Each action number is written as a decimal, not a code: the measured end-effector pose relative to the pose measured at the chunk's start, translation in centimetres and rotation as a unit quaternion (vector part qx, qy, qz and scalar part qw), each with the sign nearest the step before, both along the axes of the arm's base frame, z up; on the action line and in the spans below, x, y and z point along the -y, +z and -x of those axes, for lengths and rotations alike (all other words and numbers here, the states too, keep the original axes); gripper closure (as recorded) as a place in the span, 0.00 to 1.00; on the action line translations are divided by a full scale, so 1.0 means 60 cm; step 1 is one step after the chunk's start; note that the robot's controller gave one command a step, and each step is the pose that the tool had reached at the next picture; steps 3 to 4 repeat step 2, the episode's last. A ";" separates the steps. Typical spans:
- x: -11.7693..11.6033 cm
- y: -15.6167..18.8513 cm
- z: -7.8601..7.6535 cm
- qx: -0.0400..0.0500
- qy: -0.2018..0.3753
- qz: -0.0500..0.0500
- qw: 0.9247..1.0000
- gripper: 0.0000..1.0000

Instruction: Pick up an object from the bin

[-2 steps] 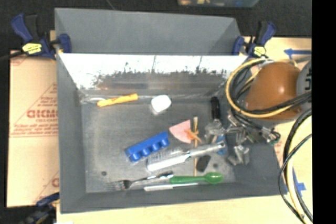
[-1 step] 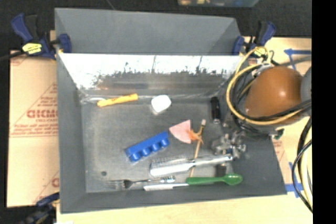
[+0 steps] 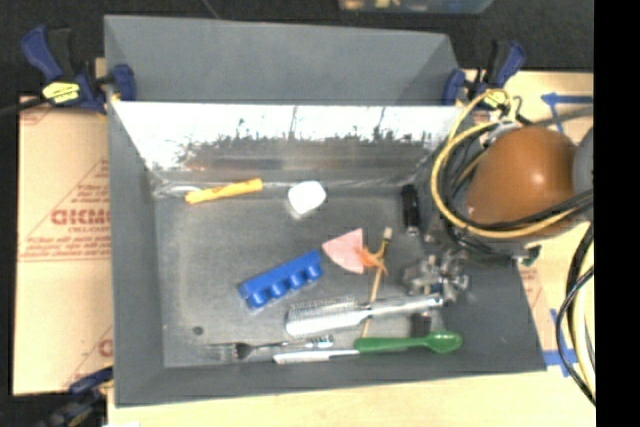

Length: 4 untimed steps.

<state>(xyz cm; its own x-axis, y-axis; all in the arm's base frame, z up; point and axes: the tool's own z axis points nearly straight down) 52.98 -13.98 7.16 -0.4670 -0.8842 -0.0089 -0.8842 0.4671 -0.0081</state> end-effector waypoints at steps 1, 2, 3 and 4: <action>0.001 0.018 0.003 -0.001 -0.001 0.000 1.000 1.00; 0.002 0.051 0.000 0.003 -0.002 0.000 1.000 1.00; 0.002 0.051 0.000 0.003 -0.002 0.000 1.000 1.00; 0.002 0.051 0.000 0.003 -0.002 0.000 1.000 1.00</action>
Offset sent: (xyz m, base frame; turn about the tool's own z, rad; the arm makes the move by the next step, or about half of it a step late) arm -0.0009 0.0000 0.0297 0.0006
